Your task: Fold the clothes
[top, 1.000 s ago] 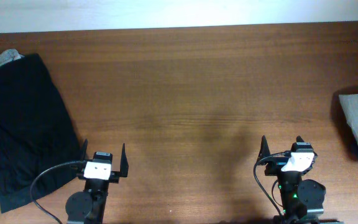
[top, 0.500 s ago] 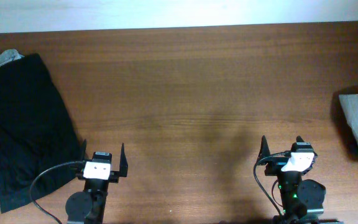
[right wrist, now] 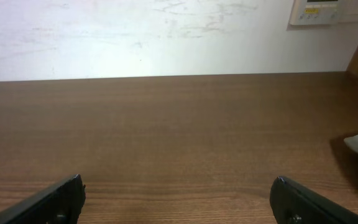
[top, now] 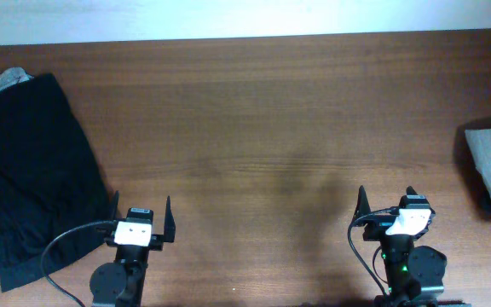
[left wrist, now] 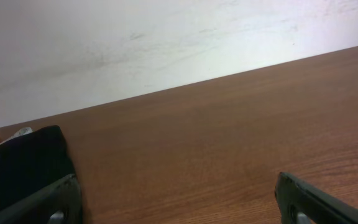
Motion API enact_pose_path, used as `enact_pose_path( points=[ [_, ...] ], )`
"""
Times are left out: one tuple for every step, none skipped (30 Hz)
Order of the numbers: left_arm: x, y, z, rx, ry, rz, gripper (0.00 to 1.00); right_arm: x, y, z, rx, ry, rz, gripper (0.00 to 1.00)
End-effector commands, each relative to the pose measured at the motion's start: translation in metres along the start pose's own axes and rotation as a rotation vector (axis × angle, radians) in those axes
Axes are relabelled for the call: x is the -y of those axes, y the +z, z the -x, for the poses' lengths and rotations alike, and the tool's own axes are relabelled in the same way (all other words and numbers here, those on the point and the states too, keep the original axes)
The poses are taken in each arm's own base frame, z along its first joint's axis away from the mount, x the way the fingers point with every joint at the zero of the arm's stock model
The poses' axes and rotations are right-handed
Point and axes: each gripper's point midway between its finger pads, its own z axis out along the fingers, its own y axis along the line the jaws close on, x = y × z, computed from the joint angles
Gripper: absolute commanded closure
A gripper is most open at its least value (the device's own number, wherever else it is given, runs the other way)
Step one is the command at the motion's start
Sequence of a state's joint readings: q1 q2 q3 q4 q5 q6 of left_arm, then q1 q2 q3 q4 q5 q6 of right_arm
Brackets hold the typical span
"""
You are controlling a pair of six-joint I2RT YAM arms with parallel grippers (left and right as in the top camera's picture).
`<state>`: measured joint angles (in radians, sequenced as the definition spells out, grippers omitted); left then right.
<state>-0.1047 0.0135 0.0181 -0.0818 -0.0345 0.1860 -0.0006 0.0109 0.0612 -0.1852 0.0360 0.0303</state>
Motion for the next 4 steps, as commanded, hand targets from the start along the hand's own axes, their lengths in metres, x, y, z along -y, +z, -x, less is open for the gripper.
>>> enact_pose_path(
  points=[
    [-0.0005,0.0002,-0.0020,0.001,-0.012,0.007,0.01,0.0018,0.0002,-0.0020,-0.001,0.013,-0.008,0.01],
    [-0.0005,0.0002,-0.0020,0.001,-0.012,0.007,0.01,0.0018,0.0002,-0.0020,-0.001,0.013,-0.008,0.01],
    [-0.0005,0.0002,-0.0020,0.001,-0.012,0.007,0.01,0.0018,0.0002,-0.0020,-0.001,0.013,-0.008,0.01],
    [-0.0006,0.0002,-0.0021,0.001,-0.012,0.008,0.01,0.0018,0.0002,-0.0020,-0.001,0.013,-0.008,0.01]
  ],
)
